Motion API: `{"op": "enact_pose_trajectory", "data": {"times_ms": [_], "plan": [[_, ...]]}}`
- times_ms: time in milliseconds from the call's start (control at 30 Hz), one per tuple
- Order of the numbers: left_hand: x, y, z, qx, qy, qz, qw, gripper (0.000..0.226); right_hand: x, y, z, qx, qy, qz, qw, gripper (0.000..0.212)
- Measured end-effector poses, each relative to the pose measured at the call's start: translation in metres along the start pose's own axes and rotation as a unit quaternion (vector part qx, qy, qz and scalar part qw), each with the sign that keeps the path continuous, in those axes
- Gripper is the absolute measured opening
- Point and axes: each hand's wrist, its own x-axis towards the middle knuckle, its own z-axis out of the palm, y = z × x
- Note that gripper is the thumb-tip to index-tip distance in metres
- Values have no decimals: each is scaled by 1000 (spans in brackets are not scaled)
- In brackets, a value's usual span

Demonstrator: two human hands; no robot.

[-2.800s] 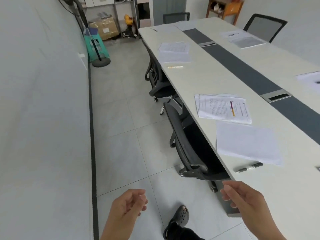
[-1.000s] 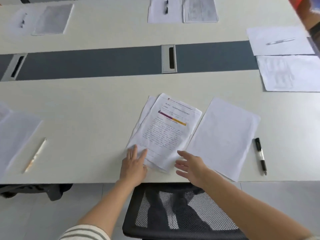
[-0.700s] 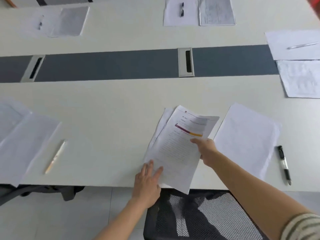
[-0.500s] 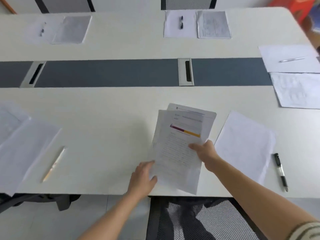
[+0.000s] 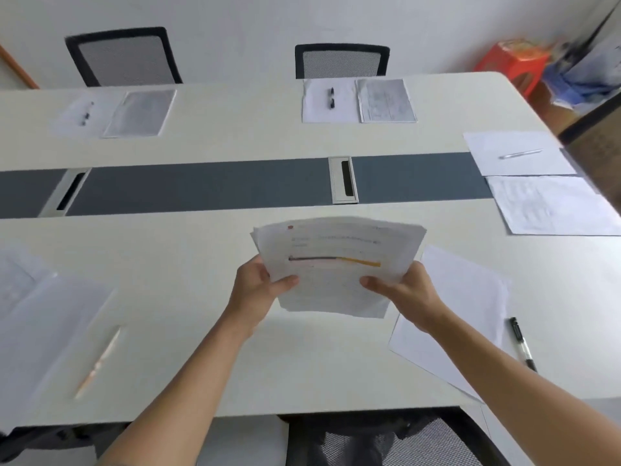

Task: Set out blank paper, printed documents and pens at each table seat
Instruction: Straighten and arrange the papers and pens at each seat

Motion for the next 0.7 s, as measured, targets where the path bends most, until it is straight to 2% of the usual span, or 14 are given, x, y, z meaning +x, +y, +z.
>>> {"op": "enact_pose_trajectory", "data": {"times_ms": [233, 367, 500, 600, 700], "plan": [[-10, -48, 20, 66, 6, -62, 996, 32, -8, 47, 6, -48, -19, 52, 997, 39], [-17, -46, 21, 73, 34, -58, 995, 24, -7, 54, 6, -63, 33, 81, 994, 7], [-24, -50, 10, 120, 86, -64, 987, 14, 6, 58, 9, -66, 69, 111, 989, 10], [-37, -66, 1, 203, 139, -121, 962, 38, 19, 80, 17, -76, 69, 185, 977, 15], [-59, -89, -2, 285, 108, -141, 942, 40, 30, 109, 27, -116, 73, 234, 962, 18]]}}
